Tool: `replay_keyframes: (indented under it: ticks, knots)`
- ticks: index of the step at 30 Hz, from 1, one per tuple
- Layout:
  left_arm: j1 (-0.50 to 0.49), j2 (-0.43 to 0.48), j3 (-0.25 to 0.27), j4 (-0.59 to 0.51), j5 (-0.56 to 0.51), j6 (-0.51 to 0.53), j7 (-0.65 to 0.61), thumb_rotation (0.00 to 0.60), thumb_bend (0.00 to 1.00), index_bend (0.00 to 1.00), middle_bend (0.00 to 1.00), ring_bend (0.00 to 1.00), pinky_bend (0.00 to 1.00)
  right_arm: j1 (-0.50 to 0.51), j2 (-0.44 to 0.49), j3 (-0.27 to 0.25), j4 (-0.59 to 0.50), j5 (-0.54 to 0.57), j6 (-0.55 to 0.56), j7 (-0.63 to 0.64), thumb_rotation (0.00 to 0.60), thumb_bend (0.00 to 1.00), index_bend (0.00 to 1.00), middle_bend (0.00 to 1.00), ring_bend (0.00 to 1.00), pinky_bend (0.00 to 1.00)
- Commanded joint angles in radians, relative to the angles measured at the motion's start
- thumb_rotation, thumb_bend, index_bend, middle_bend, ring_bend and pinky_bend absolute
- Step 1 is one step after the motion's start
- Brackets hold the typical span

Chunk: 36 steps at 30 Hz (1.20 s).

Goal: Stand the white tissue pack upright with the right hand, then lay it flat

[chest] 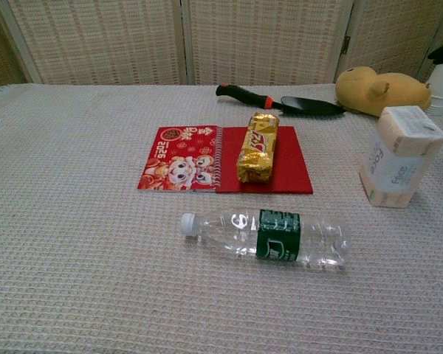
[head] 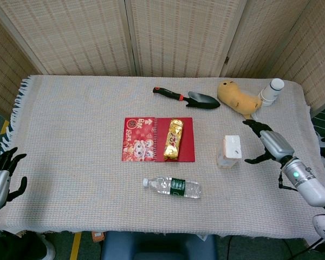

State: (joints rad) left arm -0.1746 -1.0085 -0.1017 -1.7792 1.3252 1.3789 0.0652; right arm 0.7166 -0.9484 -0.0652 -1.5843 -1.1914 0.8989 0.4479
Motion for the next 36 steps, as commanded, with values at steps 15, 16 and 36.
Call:
replay_keyframes:
  ticks: [15,16,36]
  knots:
    - [0.002,0.009,0.002,-0.009,-0.011,-0.008,0.007,0.600,0.49,0.17,0.00,0.00,0.27,0.147,0.027,0.088,-0.134,0.512,-0.248,-0.472,0.600,0.04,0.00,0.00,0.00,0.00]
    - [0.001,0.012,0.002,-0.012,-0.015,-0.014,0.007,0.600,0.49,0.17,0.00,0.00,0.27,0.153,0.020,0.088,-0.123,0.519,-0.259,-0.480,0.600,0.04,0.00,0.00,0.00,0.00]
    - [0.004,0.013,-0.005,-0.008,-0.019,-0.008,-0.008,0.600,0.49,0.17,0.00,0.00,0.27,0.241,-0.036,0.069,-0.078,0.618,-0.344,-0.545,0.600,0.04,0.04,0.11,0.01,0.00]
